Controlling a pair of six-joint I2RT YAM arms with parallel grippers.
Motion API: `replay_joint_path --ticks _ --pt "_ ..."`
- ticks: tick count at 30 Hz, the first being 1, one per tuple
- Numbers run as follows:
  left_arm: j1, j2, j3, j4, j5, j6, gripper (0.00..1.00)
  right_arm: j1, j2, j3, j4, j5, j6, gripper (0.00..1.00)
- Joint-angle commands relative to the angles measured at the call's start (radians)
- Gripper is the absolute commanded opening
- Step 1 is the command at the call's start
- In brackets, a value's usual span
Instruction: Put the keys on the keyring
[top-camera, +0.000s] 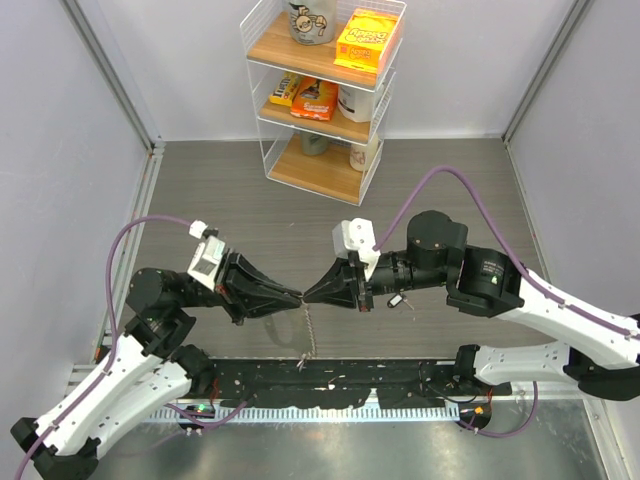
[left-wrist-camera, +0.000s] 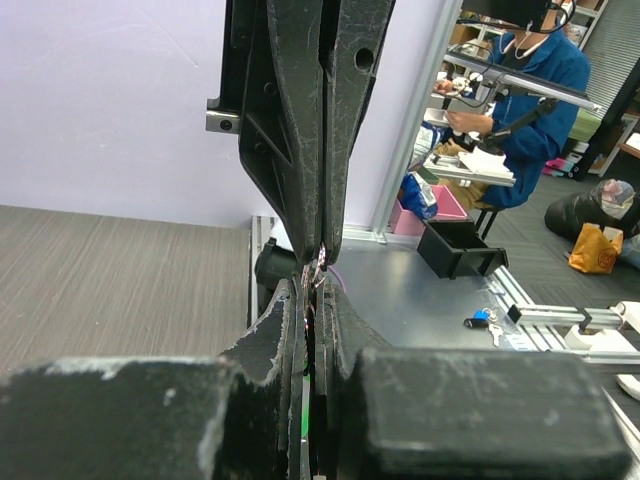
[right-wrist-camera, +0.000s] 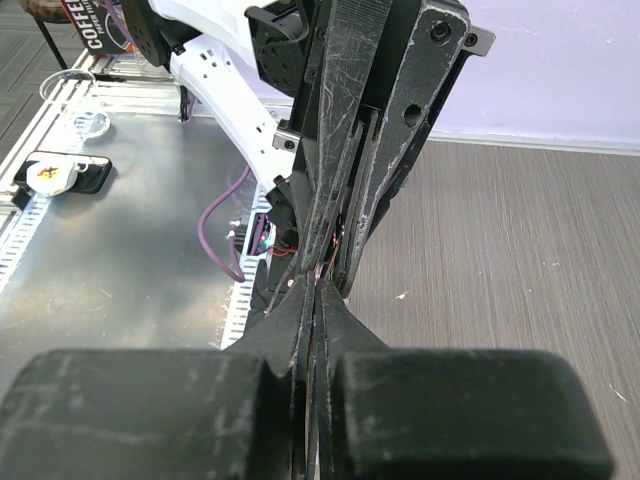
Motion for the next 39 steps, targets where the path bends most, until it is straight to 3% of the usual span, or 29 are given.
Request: replay_joint_path --ticks 1,4,10,16,31,33,36,39 --pt "0.003 -0.016 0.012 0.033 0.012 -0.005 0.00 0.003 -0.074 0.010 0.132 -0.032 -0.001 0.05" --pt "0.003 -0.010 0.023 0.040 0.012 -0.023 0.03 0.003 -0.080 -0.005 0.150 -0.032 -0.002 0.05" --pt "0.003 -0.013 0.031 0.052 -0.005 -0.048 0.33 0.003 -0.111 -0.051 0.239 -0.036 -0.002 0.05" --pt "0.003 -0.025 0.029 0.059 -0.031 -0.059 0.47 0.003 -0.151 -0.106 0.340 -0.055 0.007 0.05" --pt "0.003 -0.004 0.052 0.106 -0.034 -0.106 0.52 0.003 -0.185 -0.192 0.508 -0.084 0.039 0.05" --pt "0.003 -0.004 0.052 0.106 -0.033 -0.108 0.49 0.003 -0.186 -0.189 0.506 -0.085 0.039 0.05" --pt "0.003 0.004 0.054 0.121 -0.017 -0.115 0.36 0.003 -0.185 -0.186 0.505 -0.088 0.038 0.05" --pt "0.003 0.013 0.055 0.137 -0.013 -0.129 0.34 0.003 -0.185 -0.181 0.500 -0.085 0.035 0.05"
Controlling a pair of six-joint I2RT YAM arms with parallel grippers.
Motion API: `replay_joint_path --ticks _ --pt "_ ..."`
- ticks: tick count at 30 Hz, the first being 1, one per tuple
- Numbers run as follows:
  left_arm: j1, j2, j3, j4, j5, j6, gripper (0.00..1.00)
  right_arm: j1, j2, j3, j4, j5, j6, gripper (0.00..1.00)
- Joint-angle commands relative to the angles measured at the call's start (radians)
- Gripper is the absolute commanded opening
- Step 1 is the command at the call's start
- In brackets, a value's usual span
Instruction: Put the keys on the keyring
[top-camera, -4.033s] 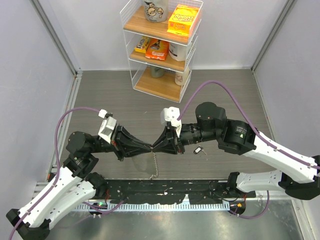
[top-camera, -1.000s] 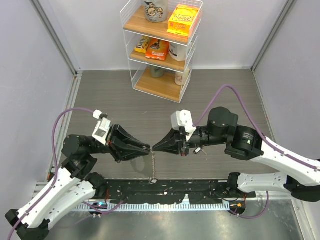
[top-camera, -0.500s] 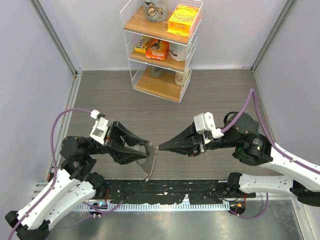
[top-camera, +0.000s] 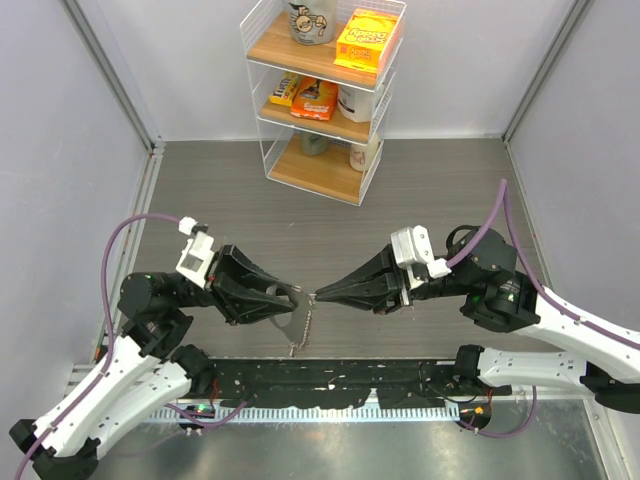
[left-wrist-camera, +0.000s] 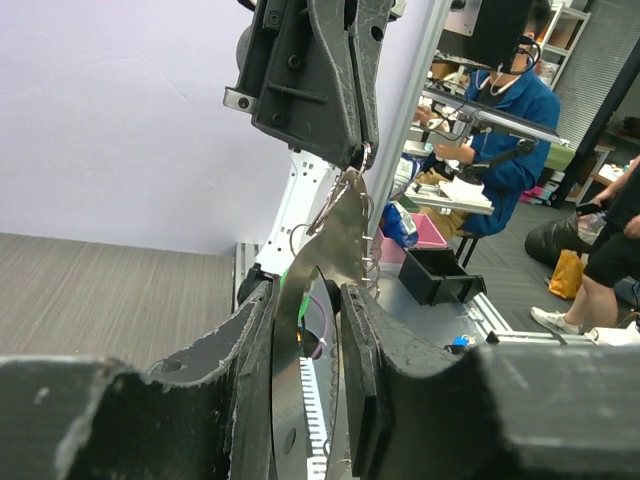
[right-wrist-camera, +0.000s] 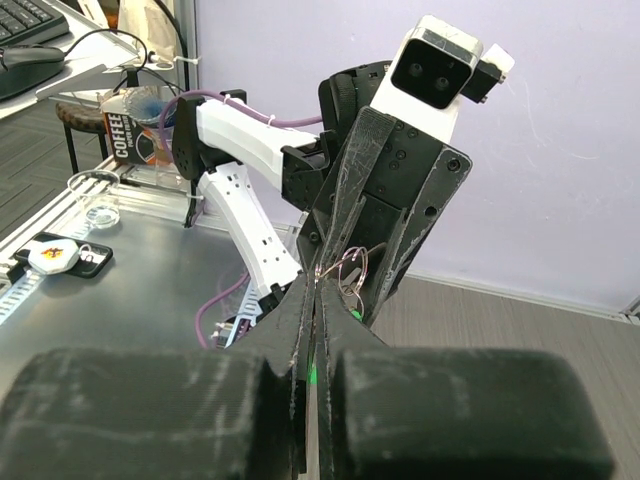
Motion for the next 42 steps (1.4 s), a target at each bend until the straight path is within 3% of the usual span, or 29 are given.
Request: replay_joint_path --ticks 1,3,8,13,28,42 --pt "0.002 0.016 0.040 0.066 0.014 -0.026 0.35 0.003 -0.021 0.021 0.088 -0.011 0.007 0.05" --pt "0.002 0.019 0.039 0.075 0.015 -0.030 0.34 0.003 -0.021 0.021 0.090 -0.005 0.006 0.05" --pt "0.002 0.030 0.048 0.101 0.032 -0.056 0.13 0.003 -0.027 0.016 0.099 0.000 0.009 0.05" --pt "0.002 0.036 0.052 0.112 0.040 -0.065 0.00 0.003 -0.017 0.037 0.059 0.000 -0.003 0.05" --pt "0.002 0.019 0.048 0.114 0.032 -0.061 0.00 0.005 -0.006 0.059 -0.068 0.070 -0.069 0.05" --pt "0.002 0.009 0.086 -0.087 -0.018 0.010 0.00 0.026 0.025 0.090 -0.197 0.179 -0.184 0.05"
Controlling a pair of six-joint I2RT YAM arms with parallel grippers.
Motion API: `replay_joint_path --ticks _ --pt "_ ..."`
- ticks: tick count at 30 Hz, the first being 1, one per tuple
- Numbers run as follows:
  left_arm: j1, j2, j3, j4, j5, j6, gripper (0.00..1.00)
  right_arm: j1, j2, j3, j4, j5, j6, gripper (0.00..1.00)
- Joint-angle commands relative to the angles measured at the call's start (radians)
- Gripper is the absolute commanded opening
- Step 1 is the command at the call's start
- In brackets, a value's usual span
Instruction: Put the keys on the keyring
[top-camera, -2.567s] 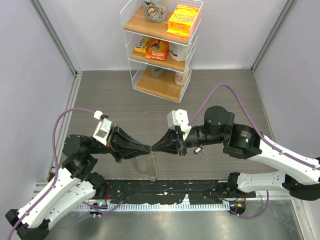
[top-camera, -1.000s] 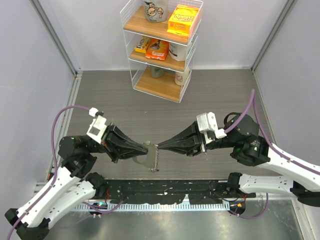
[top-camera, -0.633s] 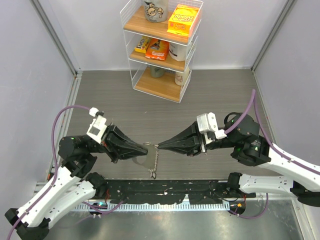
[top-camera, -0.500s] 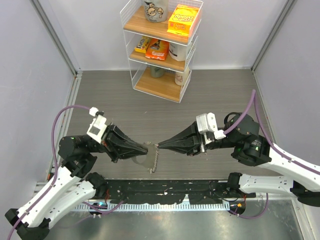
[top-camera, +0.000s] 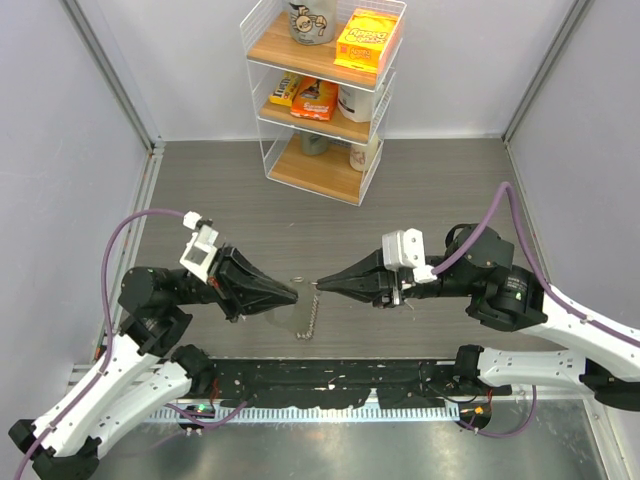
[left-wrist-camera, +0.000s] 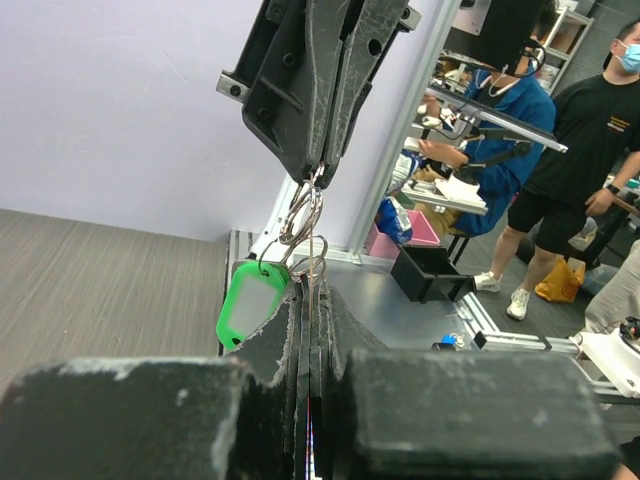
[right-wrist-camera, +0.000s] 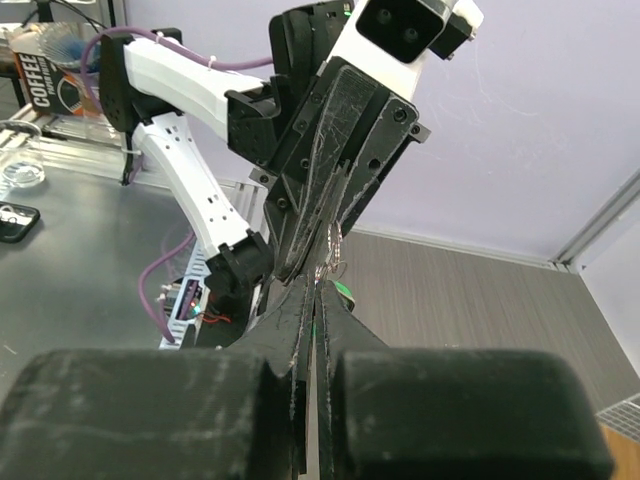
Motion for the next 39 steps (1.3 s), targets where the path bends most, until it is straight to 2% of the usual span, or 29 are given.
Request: replay_joint_path --ticks 1,8,13,24,28,33,39 --pt "0.002 -0.015 0.058 -0.060 -0.041 0.048 0.00 0.015 0.017 0.035 -0.048 0.078 -0.056 0.05" --pt "0.002 -0.018 0.058 -0.117 -0.055 0.077 0.00 0.031 0.026 0.038 -0.067 0.124 -0.075 0.05" --pt "0.002 -0.005 0.029 -0.085 -0.055 0.077 0.00 0.041 0.018 0.049 -0.084 0.151 -0.061 0.06" --pt "0.002 0.047 0.072 -0.056 -0.022 0.064 0.00 0.047 -0.007 0.053 -0.136 0.220 -0.039 0.05" --pt "0.002 0.041 0.101 -0.119 -0.020 0.093 0.00 0.047 0.038 0.110 -0.189 0.260 -0.055 0.05" --pt "0.002 0.008 0.136 -0.267 -0.084 0.203 0.00 0.047 0.098 0.190 -0.253 0.328 -0.096 0.05" --pt "0.002 -0.023 0.139 -0.343 -0.158 0.297 0.00 0.047 0.121 0.219 -0.277 0.408 -0.159 0.05"
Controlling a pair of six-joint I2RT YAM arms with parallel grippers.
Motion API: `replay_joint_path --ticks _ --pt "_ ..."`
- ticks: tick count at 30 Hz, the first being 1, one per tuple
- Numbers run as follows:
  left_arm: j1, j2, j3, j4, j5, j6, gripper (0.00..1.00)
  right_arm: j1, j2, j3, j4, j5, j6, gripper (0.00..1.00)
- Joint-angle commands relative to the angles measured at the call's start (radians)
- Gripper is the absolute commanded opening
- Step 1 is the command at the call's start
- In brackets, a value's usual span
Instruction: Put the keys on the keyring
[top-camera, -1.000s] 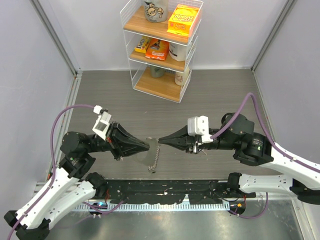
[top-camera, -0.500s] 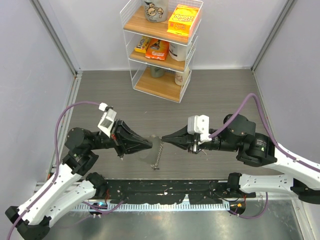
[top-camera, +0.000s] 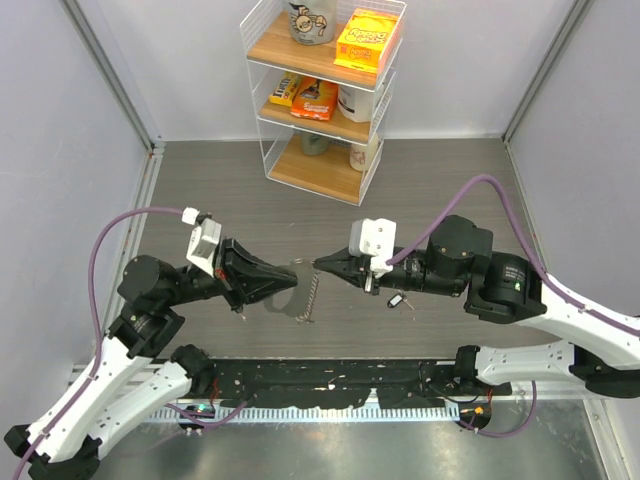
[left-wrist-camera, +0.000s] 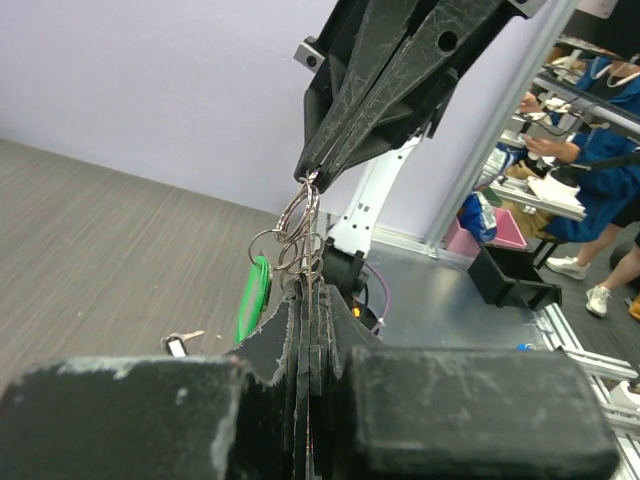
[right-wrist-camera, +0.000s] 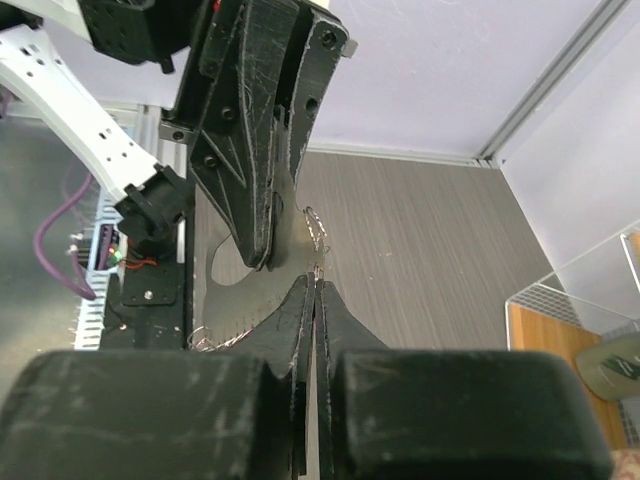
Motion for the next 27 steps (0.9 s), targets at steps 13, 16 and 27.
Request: replay_joint_path --ticks 13,16,27 --pt "-0.005 -0.009 0.061 -0.116 -0.130 0.144 0.00 -0.002 0.096 0.056 -0.012 0.247 -0.198 0.05" --pt "-0.005 0.004 0.059 -0.116 -0.157 0.142 0.00 -0.002 0.100 0.044 -0.004 0.261 -0.235 0.05" --pt "-0.005 0.040 0.049 -0.116 -0.248 0.150 0.00 0.034 0.169 0.022 0.034 0.446 -0.333 0.05"
